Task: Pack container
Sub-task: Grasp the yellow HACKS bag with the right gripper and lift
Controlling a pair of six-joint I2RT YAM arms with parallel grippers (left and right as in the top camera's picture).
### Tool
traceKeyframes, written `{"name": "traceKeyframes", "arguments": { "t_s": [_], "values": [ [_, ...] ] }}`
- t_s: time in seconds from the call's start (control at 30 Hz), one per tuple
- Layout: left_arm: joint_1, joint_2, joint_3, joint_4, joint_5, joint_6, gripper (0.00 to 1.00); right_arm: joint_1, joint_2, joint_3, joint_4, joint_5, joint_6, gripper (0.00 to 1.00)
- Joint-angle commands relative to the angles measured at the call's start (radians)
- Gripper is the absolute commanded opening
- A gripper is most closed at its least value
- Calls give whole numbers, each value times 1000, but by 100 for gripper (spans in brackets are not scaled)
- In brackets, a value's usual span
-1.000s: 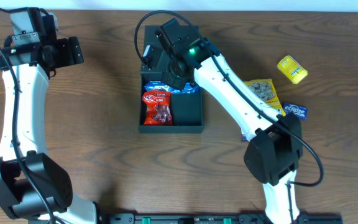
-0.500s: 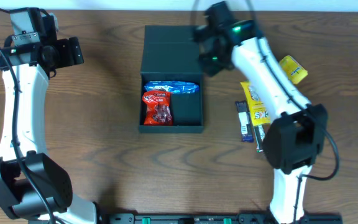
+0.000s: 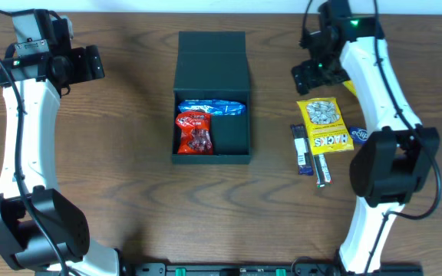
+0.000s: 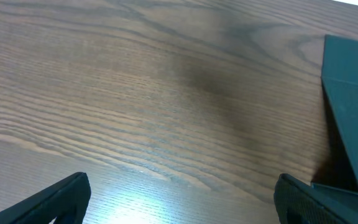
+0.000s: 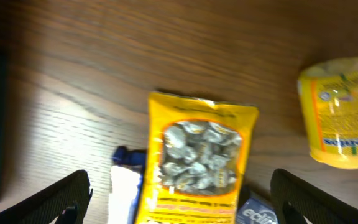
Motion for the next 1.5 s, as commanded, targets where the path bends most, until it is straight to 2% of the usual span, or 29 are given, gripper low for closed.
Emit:
{"name": "traceKeyframes", "arguments": {
  "t_s": [0.0, 0.43, 1.07, 1.3, 1.47],
  "values": [
    [6, 12, 6, 3, 20, 3, 95, -27, 2, -40, 19, 10, -21, 92],
    [6, 12, 6, 4, 20, 1, 95, -83, 2, -259, 132, 6, -35, 99],
    [6, 12, 6, 3, 20, -13, 95, -85, 2, -439, 264, 3, -35, 98],
    [6, 12, 6, 3, 20, -13, 95, -85, 2, -442, 275, 3, -30, 77],
    [6, 12, 6, 3, 20, -13, 95, -85, 2, -437, 287, 3, -17, 57]
  ]
}}
